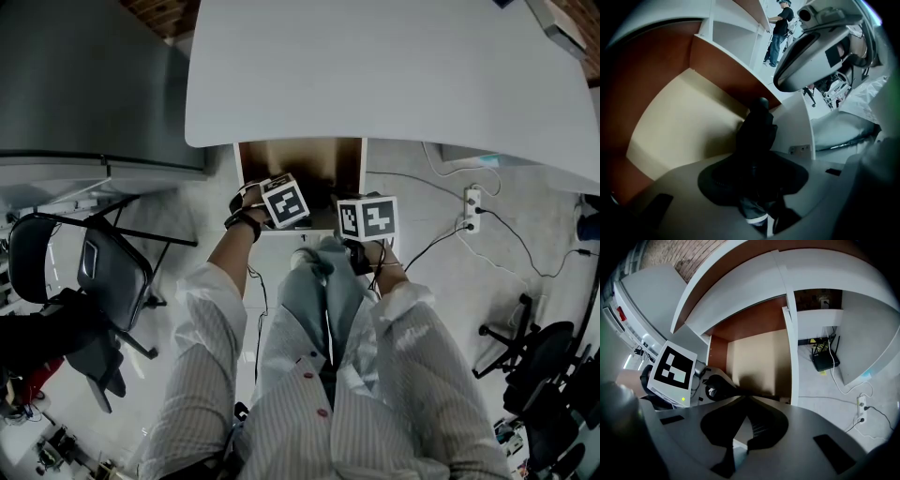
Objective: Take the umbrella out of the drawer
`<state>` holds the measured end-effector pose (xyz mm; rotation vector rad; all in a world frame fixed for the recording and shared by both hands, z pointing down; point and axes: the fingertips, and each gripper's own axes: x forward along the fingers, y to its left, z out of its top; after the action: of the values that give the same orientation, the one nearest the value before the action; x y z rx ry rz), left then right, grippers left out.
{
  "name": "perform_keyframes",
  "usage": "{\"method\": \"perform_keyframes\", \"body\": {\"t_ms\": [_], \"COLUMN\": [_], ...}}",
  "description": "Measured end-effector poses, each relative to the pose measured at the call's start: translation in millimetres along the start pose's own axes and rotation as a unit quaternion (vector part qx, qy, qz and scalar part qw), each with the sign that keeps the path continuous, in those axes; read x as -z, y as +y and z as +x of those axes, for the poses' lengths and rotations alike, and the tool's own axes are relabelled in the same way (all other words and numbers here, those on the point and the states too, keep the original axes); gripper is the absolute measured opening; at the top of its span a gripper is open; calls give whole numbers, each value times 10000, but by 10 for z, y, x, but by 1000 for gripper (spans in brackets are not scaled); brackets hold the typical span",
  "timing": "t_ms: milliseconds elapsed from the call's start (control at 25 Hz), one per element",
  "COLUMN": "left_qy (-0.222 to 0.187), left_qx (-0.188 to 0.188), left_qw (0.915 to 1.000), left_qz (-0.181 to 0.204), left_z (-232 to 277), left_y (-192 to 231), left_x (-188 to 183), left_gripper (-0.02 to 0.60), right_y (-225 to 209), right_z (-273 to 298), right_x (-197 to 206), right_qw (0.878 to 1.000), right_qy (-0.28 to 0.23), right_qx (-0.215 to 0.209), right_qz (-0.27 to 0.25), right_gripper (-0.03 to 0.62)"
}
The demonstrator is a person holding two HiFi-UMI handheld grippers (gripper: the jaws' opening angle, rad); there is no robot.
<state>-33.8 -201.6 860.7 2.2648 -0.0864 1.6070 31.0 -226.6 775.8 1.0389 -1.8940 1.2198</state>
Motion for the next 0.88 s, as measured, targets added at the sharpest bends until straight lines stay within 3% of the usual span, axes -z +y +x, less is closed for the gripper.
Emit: {"method": "perform_keyframes", "body": {"t_ms": [880], "left_qy": [-543], "left_qx": [-223], "left_qw": [9967], "left_qz": [-568], "left_z": [-1333], "left_y": [-701], "left_x": [-340], "left_gripper": [186], "right_y": [636], "right_z": [-1212], "right_x": [-233], "right_qw": [9997], "right_qy": [50], "right_qx": [0], "right_qz": [-246], "right_gripper": [35]}}
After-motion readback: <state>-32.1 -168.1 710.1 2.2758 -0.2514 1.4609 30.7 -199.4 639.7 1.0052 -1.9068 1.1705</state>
